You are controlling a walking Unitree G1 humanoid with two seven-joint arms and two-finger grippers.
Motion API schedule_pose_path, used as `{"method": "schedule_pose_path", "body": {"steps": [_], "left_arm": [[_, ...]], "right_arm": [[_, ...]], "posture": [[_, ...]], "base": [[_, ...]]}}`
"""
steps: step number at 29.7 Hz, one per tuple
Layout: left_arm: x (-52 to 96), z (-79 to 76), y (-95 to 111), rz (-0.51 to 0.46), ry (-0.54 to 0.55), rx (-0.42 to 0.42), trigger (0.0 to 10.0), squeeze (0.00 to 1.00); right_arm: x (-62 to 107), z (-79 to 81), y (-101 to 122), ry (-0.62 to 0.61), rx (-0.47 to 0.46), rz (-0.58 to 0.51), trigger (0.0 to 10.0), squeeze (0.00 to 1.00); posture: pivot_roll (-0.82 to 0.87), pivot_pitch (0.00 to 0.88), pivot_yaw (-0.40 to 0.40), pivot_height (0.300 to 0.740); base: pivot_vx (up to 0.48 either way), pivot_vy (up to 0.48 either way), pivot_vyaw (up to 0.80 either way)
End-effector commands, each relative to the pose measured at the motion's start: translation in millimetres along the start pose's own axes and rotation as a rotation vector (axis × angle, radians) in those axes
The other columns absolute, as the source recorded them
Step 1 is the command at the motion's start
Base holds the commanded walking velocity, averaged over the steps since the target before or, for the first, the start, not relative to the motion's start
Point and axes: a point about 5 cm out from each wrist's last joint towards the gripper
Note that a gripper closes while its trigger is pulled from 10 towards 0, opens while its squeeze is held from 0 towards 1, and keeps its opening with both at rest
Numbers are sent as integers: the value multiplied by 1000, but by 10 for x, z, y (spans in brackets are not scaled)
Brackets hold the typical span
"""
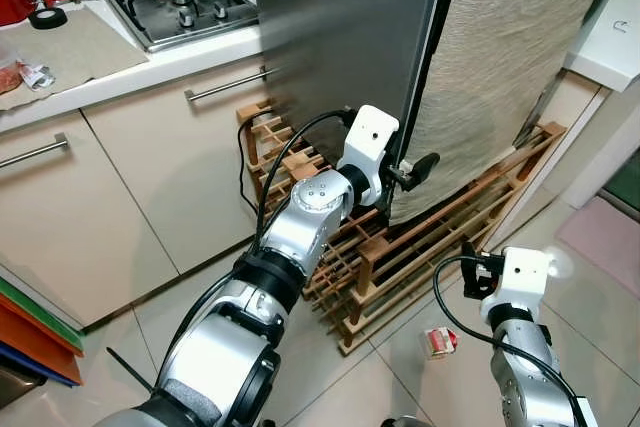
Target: Restocking fridge
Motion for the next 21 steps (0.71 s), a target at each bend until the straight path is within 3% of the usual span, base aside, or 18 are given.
{"method": "schedule_pose_path", "body": {"steps": [1, 10, 21], "left_arm": [[-273, -438, 333, -96, -112, 19, 10000, 0], [-337, -500, 416, -115, -134, 29, 10000, 0], [-351, -654, 497, -159, -202, 80, 10000, 0]], "right_arm": [[7, 15, 47, 6, -3, -22, 10000, 0], [122, -51, 4, -20, 2, -13, 10000, 0], [121, -53, 3, -27, 4, -6, 10000, 0]], "posture": [[-38, 48, 45, 740], [-62, 74, 57, 740], [-58, 65, 58, 740]], "base": [[0, 0, 0], [0, 0, 0], [0, 0, 0]]}}
Point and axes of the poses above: a point about 5 cm out from each wrist's last joint towards the gripper, its own x axis pointing back from the gripper into the wrist, its own y axis along the axis of the wrist's last joint, z = x × y, and after that the axes turned 7 degrees about -x, right-handed
